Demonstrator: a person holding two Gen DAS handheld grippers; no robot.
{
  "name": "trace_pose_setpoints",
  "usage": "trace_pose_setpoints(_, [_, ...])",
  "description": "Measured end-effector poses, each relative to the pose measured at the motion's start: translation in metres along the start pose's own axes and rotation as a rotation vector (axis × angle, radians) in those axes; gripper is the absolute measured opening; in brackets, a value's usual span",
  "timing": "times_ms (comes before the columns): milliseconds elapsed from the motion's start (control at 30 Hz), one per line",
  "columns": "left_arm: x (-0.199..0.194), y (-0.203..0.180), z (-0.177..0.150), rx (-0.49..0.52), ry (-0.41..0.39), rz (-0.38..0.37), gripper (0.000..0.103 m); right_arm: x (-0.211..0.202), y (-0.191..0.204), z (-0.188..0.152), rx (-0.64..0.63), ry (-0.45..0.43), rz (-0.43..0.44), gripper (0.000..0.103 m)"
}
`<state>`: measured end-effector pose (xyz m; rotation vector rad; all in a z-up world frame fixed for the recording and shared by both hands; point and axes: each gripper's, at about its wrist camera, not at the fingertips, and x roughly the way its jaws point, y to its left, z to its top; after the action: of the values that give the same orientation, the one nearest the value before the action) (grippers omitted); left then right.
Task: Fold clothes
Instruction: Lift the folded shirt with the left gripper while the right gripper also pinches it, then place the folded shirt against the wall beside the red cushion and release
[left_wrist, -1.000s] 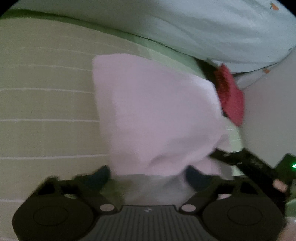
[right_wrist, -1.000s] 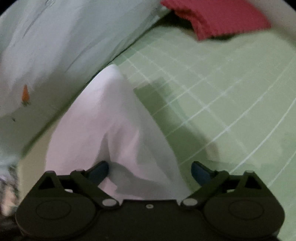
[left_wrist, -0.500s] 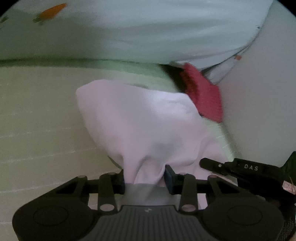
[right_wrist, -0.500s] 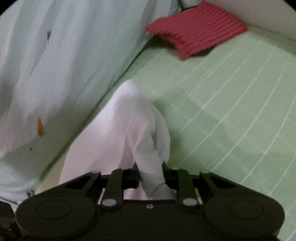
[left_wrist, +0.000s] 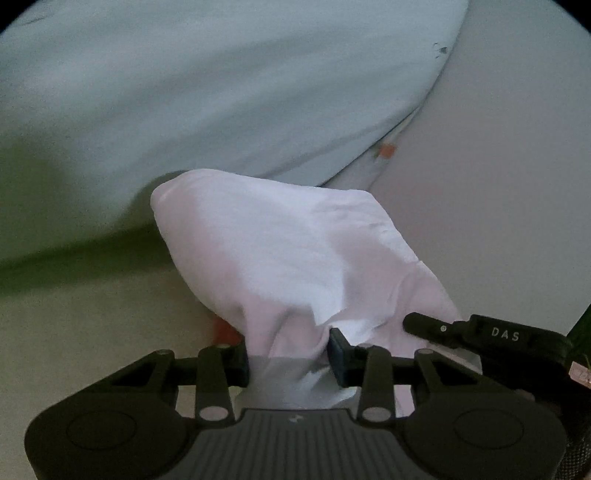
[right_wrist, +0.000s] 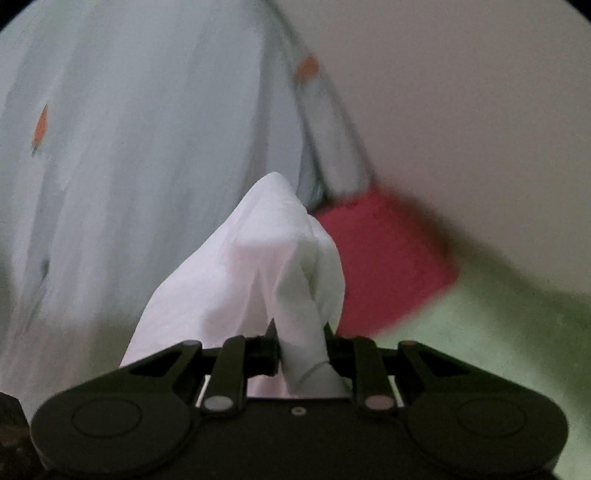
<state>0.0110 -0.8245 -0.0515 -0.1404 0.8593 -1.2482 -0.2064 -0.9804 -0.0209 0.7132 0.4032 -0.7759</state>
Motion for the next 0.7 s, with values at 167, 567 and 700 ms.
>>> trace_pose_setpoints(167, [0.075,-0.012,0.033,0.072,-0.017,0.100,0.058,0.054,-0.007,0.064,-0.083,-0.093,-0.068,0.030])
trace_pose_setpoints(567, [0.064,-0.002,0.007,0.222,-0.011,0.282,0.078,0.098,-0.007,0.032,-0.202,-0.101,-0.233,0.077])
trace_pose_setpoints(700, [0.027,-0.018,-0.003,0.253,-0.048,0.284,0.087,0.063,0.005,0.015,-0.214,-0.147,-0.234,0.088])
